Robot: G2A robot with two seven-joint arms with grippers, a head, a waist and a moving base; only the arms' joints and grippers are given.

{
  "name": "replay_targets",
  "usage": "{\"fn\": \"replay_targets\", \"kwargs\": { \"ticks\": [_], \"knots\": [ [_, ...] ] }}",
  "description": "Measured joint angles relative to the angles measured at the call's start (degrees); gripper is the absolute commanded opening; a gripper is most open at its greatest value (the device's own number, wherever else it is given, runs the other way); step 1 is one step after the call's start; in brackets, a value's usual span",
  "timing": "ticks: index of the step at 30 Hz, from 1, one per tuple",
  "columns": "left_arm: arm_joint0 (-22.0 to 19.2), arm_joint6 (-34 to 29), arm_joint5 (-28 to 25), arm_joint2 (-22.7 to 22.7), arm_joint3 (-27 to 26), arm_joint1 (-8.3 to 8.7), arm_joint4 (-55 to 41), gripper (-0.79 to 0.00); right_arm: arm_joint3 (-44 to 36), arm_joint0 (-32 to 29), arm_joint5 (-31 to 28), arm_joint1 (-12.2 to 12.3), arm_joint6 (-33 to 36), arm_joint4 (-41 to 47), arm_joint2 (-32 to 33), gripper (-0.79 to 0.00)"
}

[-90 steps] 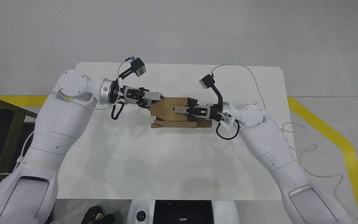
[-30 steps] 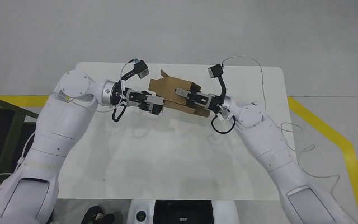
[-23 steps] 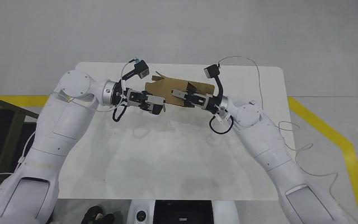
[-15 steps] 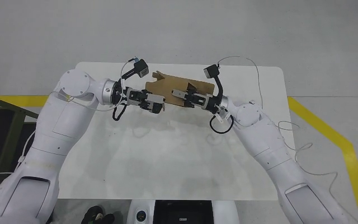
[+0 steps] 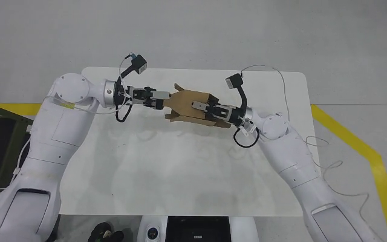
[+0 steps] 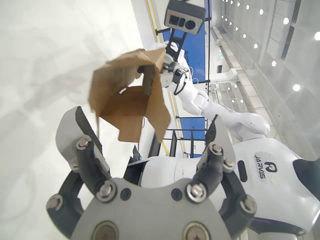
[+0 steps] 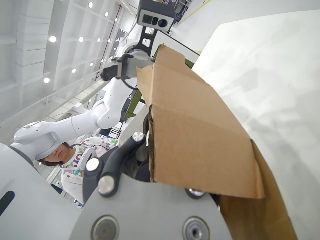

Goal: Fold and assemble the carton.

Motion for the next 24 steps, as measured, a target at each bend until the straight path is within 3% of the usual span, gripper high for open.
{"fn": "replay_targets", "kwargs": {
  "ticks": [10,24],
  "knots": [
    [-0.31,6.96,-2.62,1.15,0.7,0.39,14.03,0.0,-4.53,-3.22,0.46,1.1,2.01,1.49,2.78,-0.785],
    [-0.45,10.08,-2.53,3.64,0.76,-0.09,19.21,0.0,-8.06,-4.94,0.04,1.77,2.57,2.62,4.42,-0.785]
  ]
}}
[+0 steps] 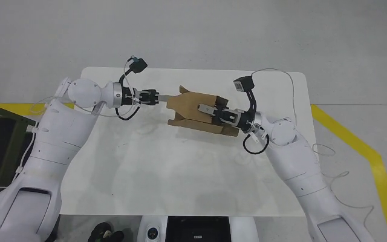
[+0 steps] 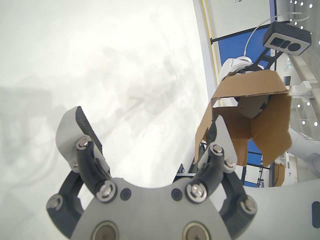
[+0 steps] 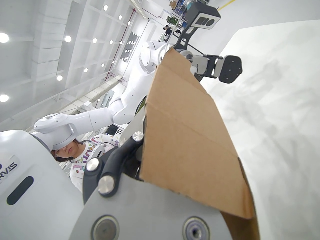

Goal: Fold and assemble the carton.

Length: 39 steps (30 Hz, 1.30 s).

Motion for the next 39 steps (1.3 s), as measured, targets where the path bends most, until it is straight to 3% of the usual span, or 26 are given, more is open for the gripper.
{"fn": "replay_targets", "kwargs": {
  "ticks": [14,28,39],
  "knots": [
    [0.61,2.04,0.2,-1.52,1.27,0.4,0.91,0.0,-0.13,0.59,-0.26,0.04,-1.05,-0.58,-0.13,-0.785],
    [3.08,-2.47,-1.93,-0.55,-5.15,0.63,-0.43,0.0,0.21,1.91,-0.84,-0.51,-1.77,-0.07,-2.17,-0.785],
    [3.19,-3.67,-1.1,-1.2,-6.49,0.74,-3.74,0.0,0.86,2.51,-1.15,-0.91,-0.91,0.88,-3.82,-0.785]
  ]
}}
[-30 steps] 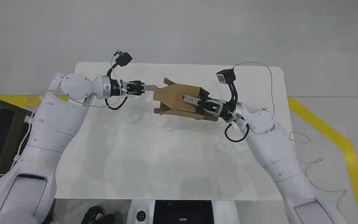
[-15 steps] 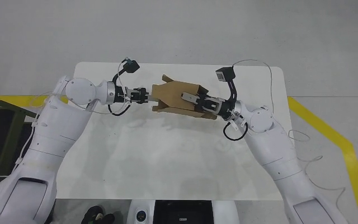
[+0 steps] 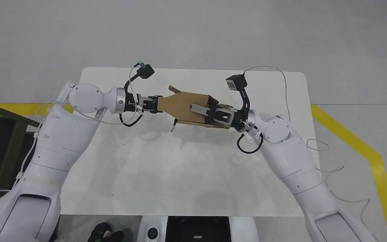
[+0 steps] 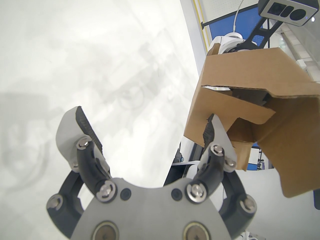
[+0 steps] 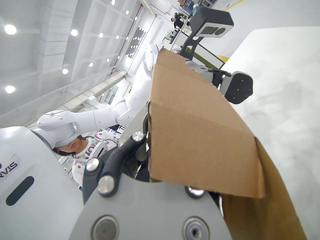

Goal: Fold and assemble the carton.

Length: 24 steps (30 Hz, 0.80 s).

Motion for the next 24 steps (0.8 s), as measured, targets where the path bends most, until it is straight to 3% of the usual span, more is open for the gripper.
{"fn": "replay_targets", "kwargs": {
  "ticks": [24],
  "knots": [
    [-1.14,-0.31,0.56,0.41,1.76,-0.24,-2.24,0.0,1.22,1.26,0.17,-0.55,2.1,2.06,-1.73,-0.785]
  ]
}}
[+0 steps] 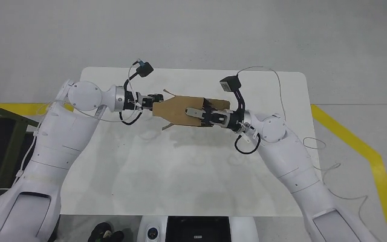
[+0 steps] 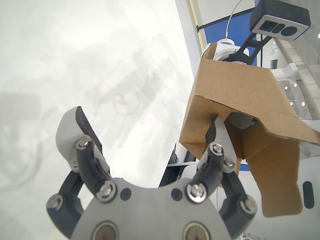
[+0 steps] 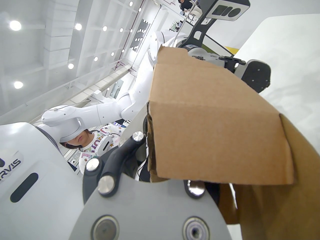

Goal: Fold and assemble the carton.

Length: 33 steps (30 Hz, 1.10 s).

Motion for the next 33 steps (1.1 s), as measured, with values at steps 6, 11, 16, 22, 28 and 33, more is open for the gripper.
{"fn": "replay_targets", "kwargs": {
  "ticks": [6,11,16,22,28,33],
  "knots": [
    [-0.02,0.51,-0.22,-0.51,1.07,0.14,0.25,0.0,0.68,-0.05,-0.75,0.19,-2.01,-0.69,1.5,-0.785],
    [0.43,0.78,-0.48,-0.48,1.54,0.3,1.85,0.0,0.29,-0.89,-1.22,0.55,-4.98,-1.87,3.59,-0.785],
    [1.37,0.03,-0.57,-0.23,-0.12,0.48,2.79,0.0,-0.21,-1.92,-1.13,0.66,-9.22,-4.02,4.86,-0.785],
    [2.3,-0.88,-0.01,-0.61,-2.28,0.71,1.68,0.0,-0.28,-2.47,0.17,0.46,-12.37,-7.5,4.29,-0.785],
    [2.07,-0.9,0.66,-1.33,-2.39,0.84,0.54,0.0,-0.08,-2.6,1.39,0.19,-11.47,-8.46,2.69,-0.785],
    [1.93,-0.9,0.72,-1.25,-2.27,0.84,0.47,0.0,0.05,-2.14,1.65,-0.22,-9.33,-7.1,0.9,-0.785]
  ]
}}
